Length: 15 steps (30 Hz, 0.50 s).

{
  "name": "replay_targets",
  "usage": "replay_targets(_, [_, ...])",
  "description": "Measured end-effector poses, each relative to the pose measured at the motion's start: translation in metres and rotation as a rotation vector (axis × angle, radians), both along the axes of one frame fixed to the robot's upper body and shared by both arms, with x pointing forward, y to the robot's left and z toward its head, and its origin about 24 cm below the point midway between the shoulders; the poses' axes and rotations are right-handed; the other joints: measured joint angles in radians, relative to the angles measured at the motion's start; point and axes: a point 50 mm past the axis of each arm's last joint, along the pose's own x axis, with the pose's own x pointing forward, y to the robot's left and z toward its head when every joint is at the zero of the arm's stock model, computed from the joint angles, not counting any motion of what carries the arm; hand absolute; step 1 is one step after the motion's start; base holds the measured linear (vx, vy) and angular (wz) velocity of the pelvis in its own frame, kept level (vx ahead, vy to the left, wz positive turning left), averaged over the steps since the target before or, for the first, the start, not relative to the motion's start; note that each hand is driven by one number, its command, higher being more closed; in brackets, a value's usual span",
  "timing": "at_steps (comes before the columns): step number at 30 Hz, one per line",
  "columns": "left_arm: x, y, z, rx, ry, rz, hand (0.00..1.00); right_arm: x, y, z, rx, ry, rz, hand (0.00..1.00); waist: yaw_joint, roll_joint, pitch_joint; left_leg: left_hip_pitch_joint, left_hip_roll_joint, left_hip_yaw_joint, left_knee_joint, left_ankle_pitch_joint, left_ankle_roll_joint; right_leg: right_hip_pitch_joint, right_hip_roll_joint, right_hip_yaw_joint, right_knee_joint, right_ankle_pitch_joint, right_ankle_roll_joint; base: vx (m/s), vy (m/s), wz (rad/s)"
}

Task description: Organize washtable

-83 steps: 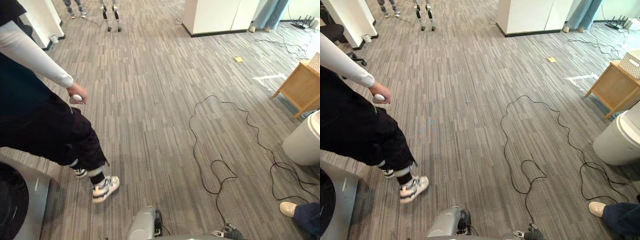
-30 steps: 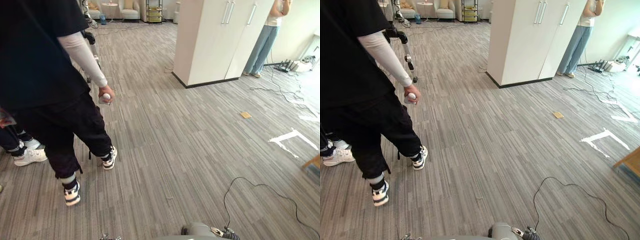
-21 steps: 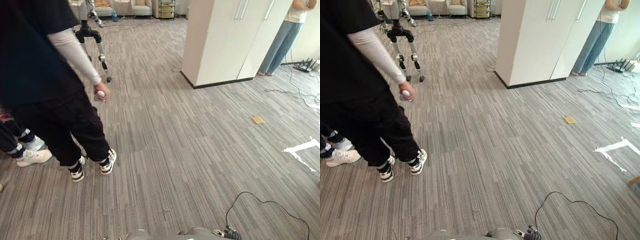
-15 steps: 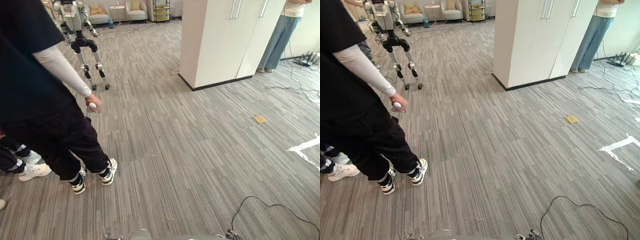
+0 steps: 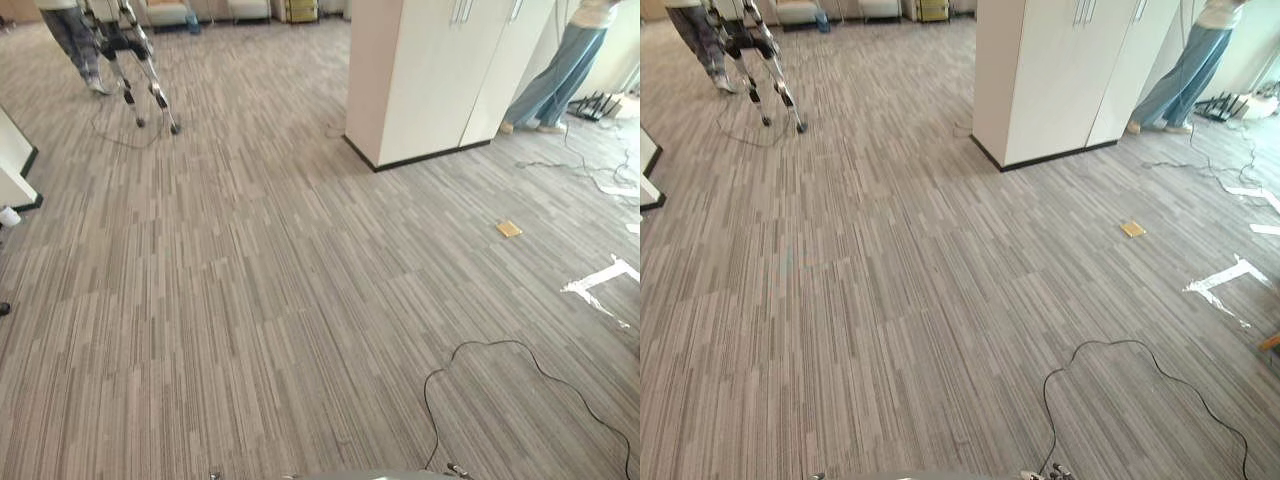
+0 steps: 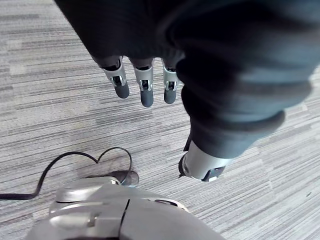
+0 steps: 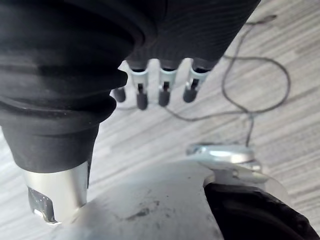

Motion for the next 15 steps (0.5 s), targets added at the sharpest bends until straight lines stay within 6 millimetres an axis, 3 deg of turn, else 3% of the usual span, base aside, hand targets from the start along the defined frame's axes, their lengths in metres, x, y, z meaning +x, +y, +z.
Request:
replay_targets(6, [0.012,0.000,0.002,0.025,-0.017,-0.108,0.00,0.006,-0.004,0.001,-0.043,-0.011,-0.008,0.00,0.001,0.000,0.009,-0.037,0.005,0.007,-0.005,0.002,0.002,-0.005,-0.001,-0.003,-0.072,0.045,0.005,0.01,-0.001,-0.02])
replay_targets(12, [0.018,0.000,0.003,0.041,-0.046,-0.119,0.00,0.007,-0.005,0.002,-0.059,-0.016,-0.014,0.00,0.001,0.001,0.017,-0.034,-0.001,-0.003,-0.019,0.004,0.005,0.004,-0.004,-0.023,-0.086,0.046,0.005,0.05,0.005,0.07])
replay_targets(15, [0.035,0.001,0.006,0.047,-0.093,-0.122,0.00,0.020,-0.003,0.003,-0.058,-0.046,-0.008,0.00,0.002,-0.003,0.058,-0.089,-0.002,-0.023,0.064,-0.012,0.013,0.001,-0.011,-0.042,-0.080,0.046,0.006,0.00,-0.006,0.21])
